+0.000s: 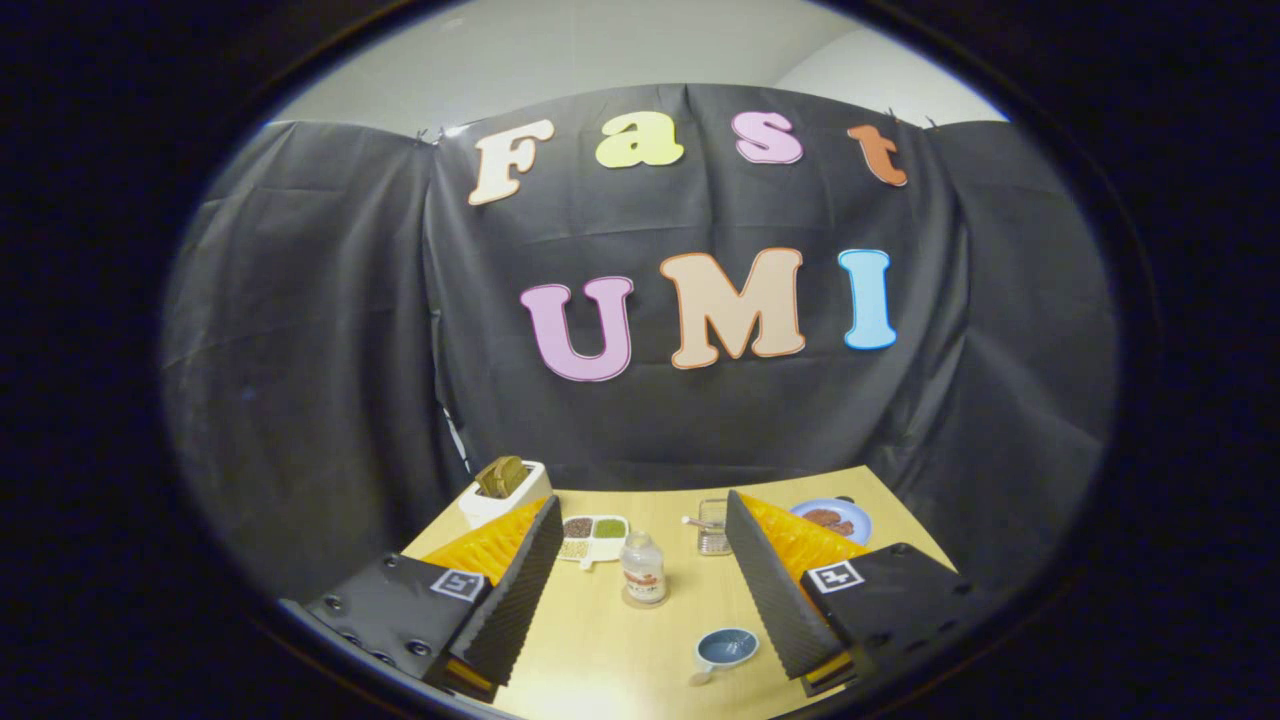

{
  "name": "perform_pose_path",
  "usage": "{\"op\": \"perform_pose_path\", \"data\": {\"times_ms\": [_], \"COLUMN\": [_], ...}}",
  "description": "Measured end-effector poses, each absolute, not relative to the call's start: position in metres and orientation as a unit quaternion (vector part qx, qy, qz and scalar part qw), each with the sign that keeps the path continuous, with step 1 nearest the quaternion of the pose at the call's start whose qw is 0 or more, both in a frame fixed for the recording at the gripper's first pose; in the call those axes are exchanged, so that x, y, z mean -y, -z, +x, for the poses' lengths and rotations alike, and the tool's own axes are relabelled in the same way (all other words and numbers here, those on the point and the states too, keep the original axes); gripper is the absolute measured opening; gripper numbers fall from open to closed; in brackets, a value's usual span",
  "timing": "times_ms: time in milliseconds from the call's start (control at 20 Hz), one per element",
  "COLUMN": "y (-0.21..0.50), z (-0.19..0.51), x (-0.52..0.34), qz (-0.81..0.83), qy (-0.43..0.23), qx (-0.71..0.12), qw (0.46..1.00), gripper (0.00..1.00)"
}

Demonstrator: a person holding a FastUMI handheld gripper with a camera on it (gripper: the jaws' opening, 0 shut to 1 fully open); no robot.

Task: Take the bottle from table, then pour the juice into the cup, finally place the bottle on the coaster

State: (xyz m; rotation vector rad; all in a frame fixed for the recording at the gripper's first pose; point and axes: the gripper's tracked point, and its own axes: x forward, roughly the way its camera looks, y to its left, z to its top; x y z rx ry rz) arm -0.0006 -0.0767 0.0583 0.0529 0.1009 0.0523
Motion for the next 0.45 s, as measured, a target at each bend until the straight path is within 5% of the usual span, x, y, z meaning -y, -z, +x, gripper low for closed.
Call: {"op": "perform_pose_path", "data": {"times_ms": [450], "y": [-0.052], "z": [-0.024], "x": [0.095], "qz": [0.032], "qy": [-0.040], "qx": [-0.052], "qw": [0.997], "gripper": [1.00]}}
